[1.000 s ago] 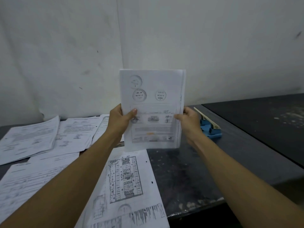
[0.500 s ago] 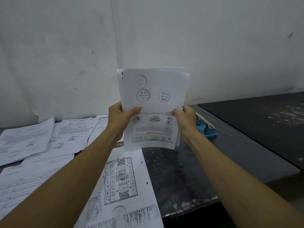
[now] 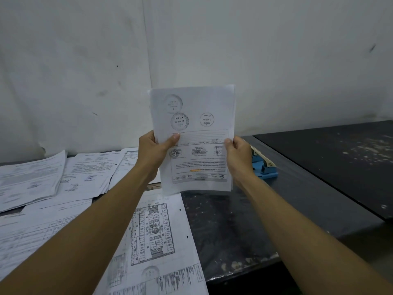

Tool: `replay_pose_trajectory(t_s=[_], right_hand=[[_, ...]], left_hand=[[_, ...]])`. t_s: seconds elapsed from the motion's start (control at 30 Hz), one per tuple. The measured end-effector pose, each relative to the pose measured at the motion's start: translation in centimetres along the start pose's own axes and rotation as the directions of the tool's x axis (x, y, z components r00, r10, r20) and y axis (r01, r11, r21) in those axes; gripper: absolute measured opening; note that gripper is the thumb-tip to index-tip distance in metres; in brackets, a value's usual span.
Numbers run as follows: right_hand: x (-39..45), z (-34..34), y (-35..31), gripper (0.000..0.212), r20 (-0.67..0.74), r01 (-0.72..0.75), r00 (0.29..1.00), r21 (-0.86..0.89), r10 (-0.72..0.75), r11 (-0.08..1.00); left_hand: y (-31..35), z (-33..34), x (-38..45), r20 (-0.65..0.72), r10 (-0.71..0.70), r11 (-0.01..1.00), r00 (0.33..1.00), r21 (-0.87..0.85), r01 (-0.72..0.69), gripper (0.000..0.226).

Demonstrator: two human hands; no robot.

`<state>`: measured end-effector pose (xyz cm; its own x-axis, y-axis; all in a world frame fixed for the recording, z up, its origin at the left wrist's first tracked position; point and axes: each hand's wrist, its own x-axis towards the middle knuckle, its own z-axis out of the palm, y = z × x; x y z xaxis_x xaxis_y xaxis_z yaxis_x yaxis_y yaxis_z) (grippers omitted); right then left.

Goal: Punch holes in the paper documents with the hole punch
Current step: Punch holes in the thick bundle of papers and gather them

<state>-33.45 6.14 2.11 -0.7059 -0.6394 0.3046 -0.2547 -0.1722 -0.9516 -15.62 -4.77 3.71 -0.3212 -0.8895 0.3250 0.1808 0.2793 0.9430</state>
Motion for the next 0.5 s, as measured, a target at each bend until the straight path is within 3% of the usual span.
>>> replay_pose_trajectory(t_s=[0.17, 0.3, 0.5], right_hand=[[0.3, -0.5, 0.7, 0.014, 0.025, -0.035, 0.999, 0.048, 0.034, 0.998], [0.5, -0.7, 0.9, 0.022, 0.061, -0.042, 0.997, 0.063, 0.038, 0.997], [1.3, -0.6, -0.6, 0.015, 0.097, -0.005, 0.995, 0.041, 0.001, 0.999]], left_hand=[[-0.4, -0.4, 0.1, 0.017, -0.027, 1.000, 0.999, -0.001, 0.027, 0.040], [-0.7, -0.7, 0.1, 0.069, -0.054, 0.999, 0.996, 0.005, 0.054, 0.030], [-0.3, -0.7, 0.9, 0.074, -0.055, 0.998, 0.996, 0.024, 0.054, 0.033]])
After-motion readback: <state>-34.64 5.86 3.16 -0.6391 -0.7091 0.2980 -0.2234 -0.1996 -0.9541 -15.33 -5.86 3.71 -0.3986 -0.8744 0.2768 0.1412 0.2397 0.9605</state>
